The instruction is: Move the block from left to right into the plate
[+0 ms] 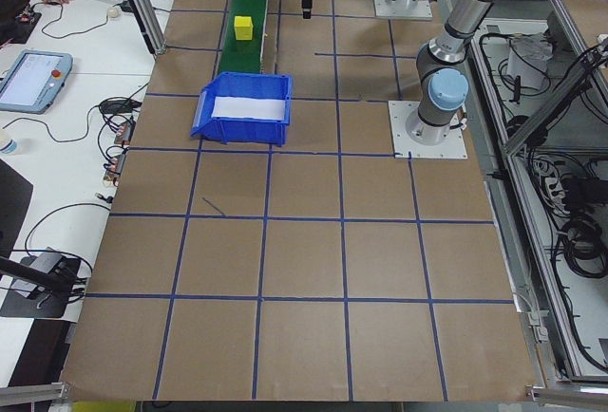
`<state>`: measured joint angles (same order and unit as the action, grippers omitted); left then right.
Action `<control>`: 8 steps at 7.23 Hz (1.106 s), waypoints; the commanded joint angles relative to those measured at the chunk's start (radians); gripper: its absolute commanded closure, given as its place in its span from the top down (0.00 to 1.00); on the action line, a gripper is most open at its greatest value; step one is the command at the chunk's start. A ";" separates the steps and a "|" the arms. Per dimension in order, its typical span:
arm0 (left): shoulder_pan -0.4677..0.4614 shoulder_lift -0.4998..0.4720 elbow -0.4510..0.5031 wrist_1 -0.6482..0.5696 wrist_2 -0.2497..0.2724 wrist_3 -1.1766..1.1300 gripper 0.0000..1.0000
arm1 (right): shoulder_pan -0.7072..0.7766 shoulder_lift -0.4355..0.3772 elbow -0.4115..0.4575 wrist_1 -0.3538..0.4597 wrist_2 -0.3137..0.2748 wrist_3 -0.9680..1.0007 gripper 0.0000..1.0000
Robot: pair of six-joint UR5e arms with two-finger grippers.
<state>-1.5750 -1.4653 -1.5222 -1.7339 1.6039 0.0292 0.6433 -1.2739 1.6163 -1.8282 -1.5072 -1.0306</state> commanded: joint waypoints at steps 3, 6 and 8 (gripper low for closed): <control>0.010 0.002 -0.012 0.132 -0.002 0.175 1.00 | -0.191 0.200 -0.012 -0.100 0.009 -0.224 0.33; 0.021 0.002 -0.001 0.080 -0.001 0.078 1.00 | -0.191 0.211 -0.018 -0.143 0.007 -0.214 1.00; 0.024 0.006 -0.001 0.059 -0.001 0.055 1.00 | -0.156 0.197 -0.062 -0.123 0.072 -0.195 1.00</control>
<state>-1.5531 -1.4608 -1.5242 -1.6630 1.6037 0.0984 0.4655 -1.0690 1.5796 -1.9648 -1.4759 -1.2381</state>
